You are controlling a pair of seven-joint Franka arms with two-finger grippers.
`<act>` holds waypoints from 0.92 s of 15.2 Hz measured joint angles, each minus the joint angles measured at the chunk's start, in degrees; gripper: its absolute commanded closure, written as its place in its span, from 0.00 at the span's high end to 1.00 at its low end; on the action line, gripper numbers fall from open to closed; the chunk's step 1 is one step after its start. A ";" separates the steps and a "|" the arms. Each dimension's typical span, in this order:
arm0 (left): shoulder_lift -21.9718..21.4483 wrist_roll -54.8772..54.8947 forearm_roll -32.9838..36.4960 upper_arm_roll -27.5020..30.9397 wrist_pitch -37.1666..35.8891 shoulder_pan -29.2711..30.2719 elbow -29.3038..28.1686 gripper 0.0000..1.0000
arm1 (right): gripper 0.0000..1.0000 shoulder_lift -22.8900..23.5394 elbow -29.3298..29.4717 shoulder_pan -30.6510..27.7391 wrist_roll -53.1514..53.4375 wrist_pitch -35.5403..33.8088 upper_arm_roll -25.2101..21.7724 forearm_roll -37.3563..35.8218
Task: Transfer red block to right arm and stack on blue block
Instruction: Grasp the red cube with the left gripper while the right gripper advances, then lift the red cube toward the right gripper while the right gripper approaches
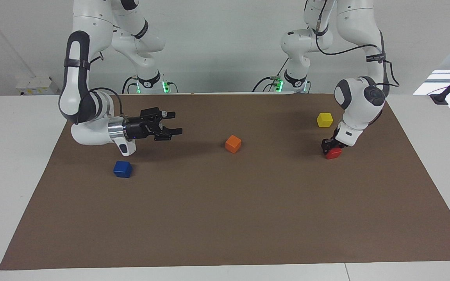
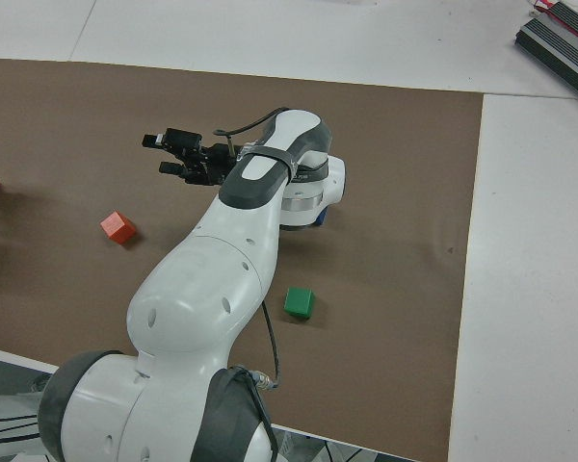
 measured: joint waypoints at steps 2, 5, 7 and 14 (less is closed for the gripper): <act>-0.25 -7.51 -0.51 -0.55 -8.08 -0.14 5.10 0.00 | 1.00 0.99 0.08 1.57 -1.61 -2.01 0.04 2.56; -1.17 -17.05 -6.29 -0.98 -22.55 -1.97 14.80 0.00 | 1.00 1.97 0.10 4.29 -3.31 -5.07 0.14 6.44; -2.55 -26.63 -12.50 -1.17 -28.78 -2.62 19.45 0.00 | 1.00 2.90 0.13 6.27 -4.63 -7.20 0.15 10.91; -9.65 -56.41 -38.98 -1.76 -36.27 -3.02 21.72 0.00 | 1.00 5.05 0.32 9.06 -7.20 -11.41 0.25 15.08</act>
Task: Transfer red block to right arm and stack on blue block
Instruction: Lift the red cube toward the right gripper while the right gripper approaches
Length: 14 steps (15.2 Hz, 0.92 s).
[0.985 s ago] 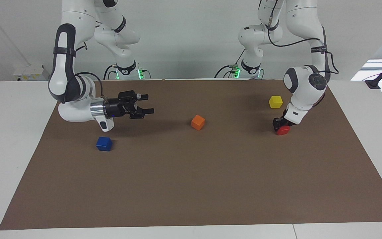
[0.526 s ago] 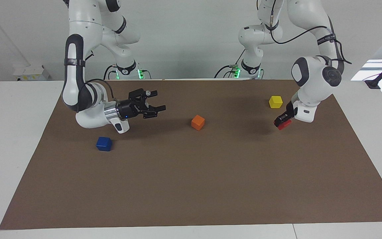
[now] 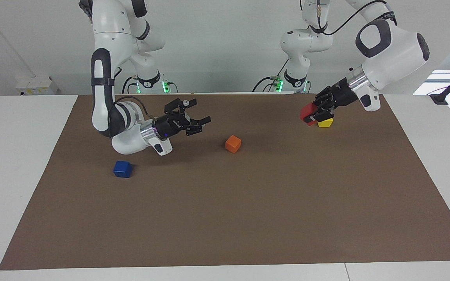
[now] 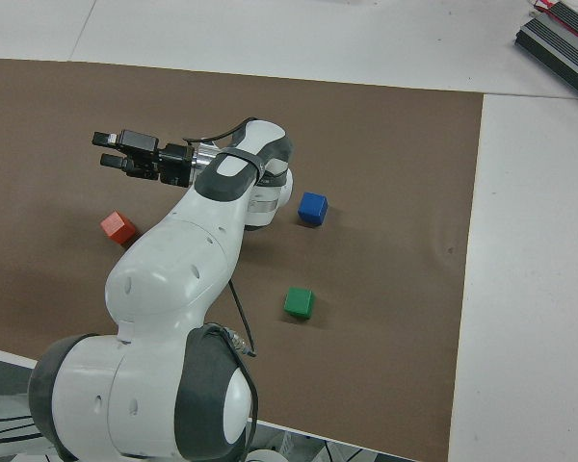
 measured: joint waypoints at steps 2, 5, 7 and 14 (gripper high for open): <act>-0.27 -8.12 -5.95 -1.75 1.79 -0.34 -0.04 0.00 | 1.00 0.57 0.00 1.25 -0.01 -0.72 0.03 0.59; -0.29 -14.06 -11.06 -2.65 5.16 -3.43 -1.27 0.00 | 1.00 2.05 -0.03 3.32 -0.01 -0.72 0.12 1.57; -0.59 -14.78 -14.91 -2.91 9.57 -6.67 -3.45 0.00 | 1.00 3.16 -0.03 3.98 0.00 -0.72 0.15 2.05; -3.71 -15.33 -28.36 -3.17 28.93 -17.70 -13.15 0.00 | 1.00 3.76 -0.10 4.89 1.76 -0.74 0.21 2.08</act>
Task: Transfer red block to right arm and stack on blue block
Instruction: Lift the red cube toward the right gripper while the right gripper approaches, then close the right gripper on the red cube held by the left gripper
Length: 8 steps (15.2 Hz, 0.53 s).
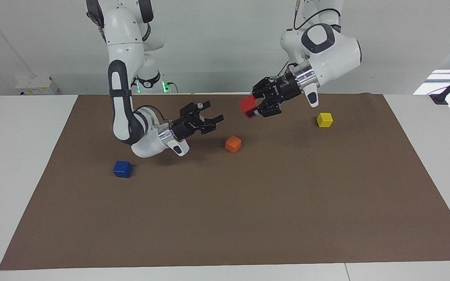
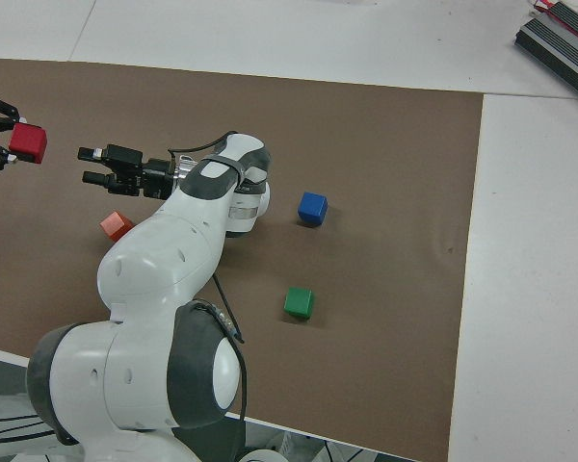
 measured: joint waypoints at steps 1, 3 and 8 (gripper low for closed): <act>-0.09 0.00 -0.35 0.01 0.89 -0.72 -0.47 0.00 | 1.00 0.02 -0.01 0.31 0.00 0.05 0.00 0.00; -0.09 -0.04 -1.91 0.07 4.59 -3.23 -0.96 0.00 | 1.00 0.04 -0.02 0.81 0.00 0.33 0.01 0.00; -0.09 -0.27 -6.06 -0.01 10.25 -8.12 -2.80 0.00 | 1.00 0.06 -0.03 2.70 0.00 1.73 0.04 1.64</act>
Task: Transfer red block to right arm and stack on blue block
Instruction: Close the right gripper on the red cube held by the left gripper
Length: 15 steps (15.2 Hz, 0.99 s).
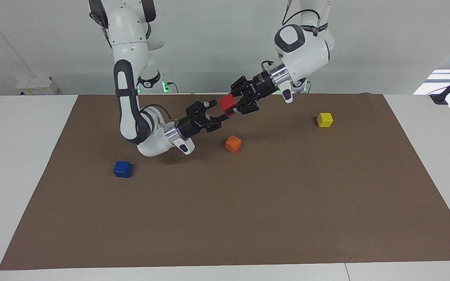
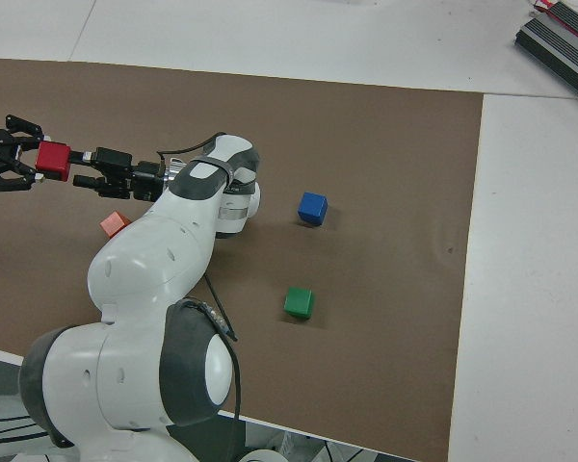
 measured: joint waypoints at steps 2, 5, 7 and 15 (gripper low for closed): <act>0.01 0.00 -0.09 0.21 0.06 0.00 -0.41 0.00 | 1.00 0.02 0.00 0.29 0.00 0.65 0.00 0.18; 0.16 -0.01 -0.77 0.27 0.09 0.00 -1.00 0.00 | 1.00 0.02 0.00 0.42 0.00 1.18 0.00 0.28; 0.23 -0.01 -1.10 0.27 0.12 0.00 -1.12 0.00 | 1.00 0.02 0.00 0.56 0.00 1.34 0.00 0.40; 0.23 -0.01 -2.17 0.25 1.19 -0.44 -1.13 0.00 | 0.90 0.02 0.03 2.95 -0.05 3.89 0.02 2.99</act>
